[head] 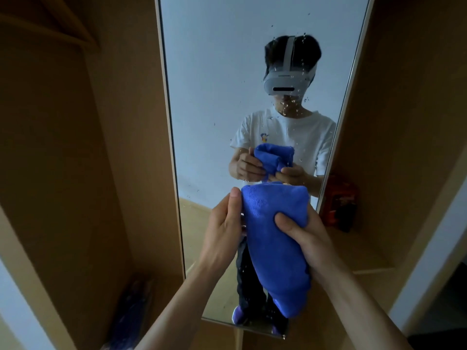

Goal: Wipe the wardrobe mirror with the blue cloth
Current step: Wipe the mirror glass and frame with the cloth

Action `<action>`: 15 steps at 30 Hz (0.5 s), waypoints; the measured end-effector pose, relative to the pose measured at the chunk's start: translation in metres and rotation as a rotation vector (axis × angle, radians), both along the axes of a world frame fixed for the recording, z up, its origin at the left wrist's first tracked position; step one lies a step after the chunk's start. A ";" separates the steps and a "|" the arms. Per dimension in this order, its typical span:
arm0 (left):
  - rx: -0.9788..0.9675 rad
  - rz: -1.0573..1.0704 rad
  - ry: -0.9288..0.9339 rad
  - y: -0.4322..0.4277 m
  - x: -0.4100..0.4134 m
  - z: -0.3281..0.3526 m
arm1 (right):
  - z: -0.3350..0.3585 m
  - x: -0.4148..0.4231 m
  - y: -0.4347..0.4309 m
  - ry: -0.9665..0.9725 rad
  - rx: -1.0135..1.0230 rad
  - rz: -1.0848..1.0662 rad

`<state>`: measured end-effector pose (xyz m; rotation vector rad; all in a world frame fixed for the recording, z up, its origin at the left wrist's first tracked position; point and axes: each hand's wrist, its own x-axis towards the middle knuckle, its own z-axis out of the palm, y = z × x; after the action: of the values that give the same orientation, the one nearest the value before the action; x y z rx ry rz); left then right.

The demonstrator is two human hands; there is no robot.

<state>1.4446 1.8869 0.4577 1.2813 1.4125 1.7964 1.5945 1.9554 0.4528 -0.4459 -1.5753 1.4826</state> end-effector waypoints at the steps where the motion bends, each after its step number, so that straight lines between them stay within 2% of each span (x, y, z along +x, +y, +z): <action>1: 0.004 -0.030 -0.026 0.000 0.002 0.001 | -0.001 0.000 0.001 -0.006 -0.001 0.003; 15: 0.040 -0.036 0.048 0.001 0.002 -0.004 | -0.002 -0.001 -0.003 -0.071 -0.074 -0.021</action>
<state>1.4465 1.8881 0.4537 1.3703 1.3765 1.7894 1.5932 1.9523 0.4503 -0.5613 -1.5692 1.5279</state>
